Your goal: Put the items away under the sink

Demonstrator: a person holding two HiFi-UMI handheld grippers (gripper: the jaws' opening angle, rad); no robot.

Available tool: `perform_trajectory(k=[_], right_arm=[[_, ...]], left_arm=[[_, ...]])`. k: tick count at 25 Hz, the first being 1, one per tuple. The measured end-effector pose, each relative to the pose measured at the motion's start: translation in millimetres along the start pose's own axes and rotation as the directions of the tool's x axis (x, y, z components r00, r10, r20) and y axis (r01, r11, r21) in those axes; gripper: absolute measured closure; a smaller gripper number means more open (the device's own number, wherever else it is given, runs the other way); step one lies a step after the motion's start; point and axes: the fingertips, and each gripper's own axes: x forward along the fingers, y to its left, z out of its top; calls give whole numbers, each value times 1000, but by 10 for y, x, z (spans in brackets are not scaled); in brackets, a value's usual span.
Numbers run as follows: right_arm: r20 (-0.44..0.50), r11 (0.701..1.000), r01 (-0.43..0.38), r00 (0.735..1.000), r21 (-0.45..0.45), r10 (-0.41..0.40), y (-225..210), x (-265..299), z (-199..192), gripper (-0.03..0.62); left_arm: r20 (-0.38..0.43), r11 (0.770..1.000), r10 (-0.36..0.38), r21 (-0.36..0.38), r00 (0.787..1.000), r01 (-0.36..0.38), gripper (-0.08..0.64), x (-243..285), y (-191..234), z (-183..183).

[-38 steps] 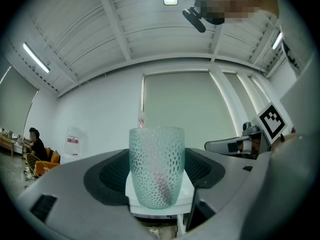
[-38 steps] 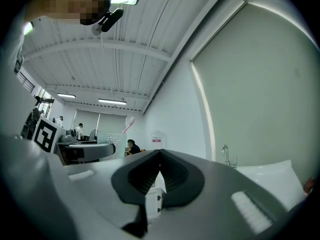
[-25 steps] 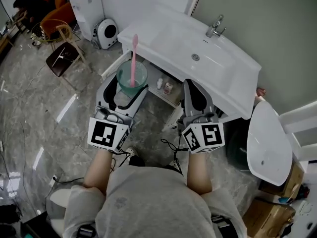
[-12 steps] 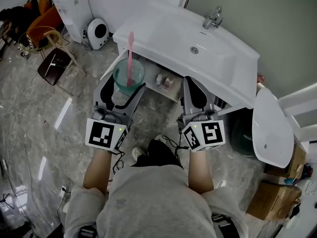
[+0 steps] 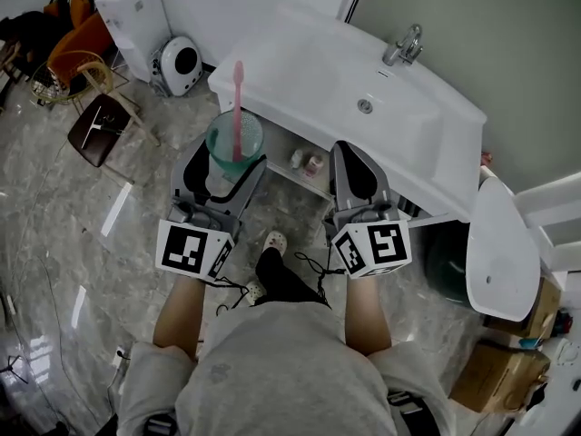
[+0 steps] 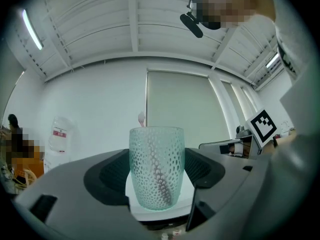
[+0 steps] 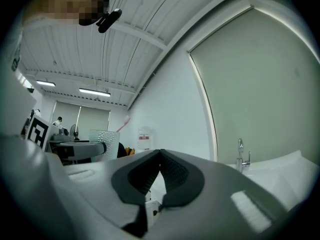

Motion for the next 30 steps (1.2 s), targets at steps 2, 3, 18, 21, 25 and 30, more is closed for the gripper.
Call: perform_trajectory(k=[2,3,18,21,25,30], right_arm=[[4,1000,-3,1000,5,3,-83,208,0,581],[6,1000,-4,1000,8,4,-131,311,0,581],[-31,1000,3,1000,17,-2,-585,1148,-236,581],[-46,1000,19,999,24,-18,-553,1165,-311,581],[-64,998,58,996,31,-56,-494,1130,-401,581],[-96,995,93,991,45,-89,-346,1005,-616,581]], left_arm=[[-2,1000,0,5,1000,0,218,186,117,-7],[-2,1000,-1,7,1000,1,218,282,170,-13],[-9,999,-29,-18,1000,29,218,1177,593,-285],[-25,998,-52,-26,998,51,218,1180,615,-367],[-34,995,-82,-50,996,81,218,1119,657,-464],[-63,990,-119,-78,991,114,218,952,651,-681]])
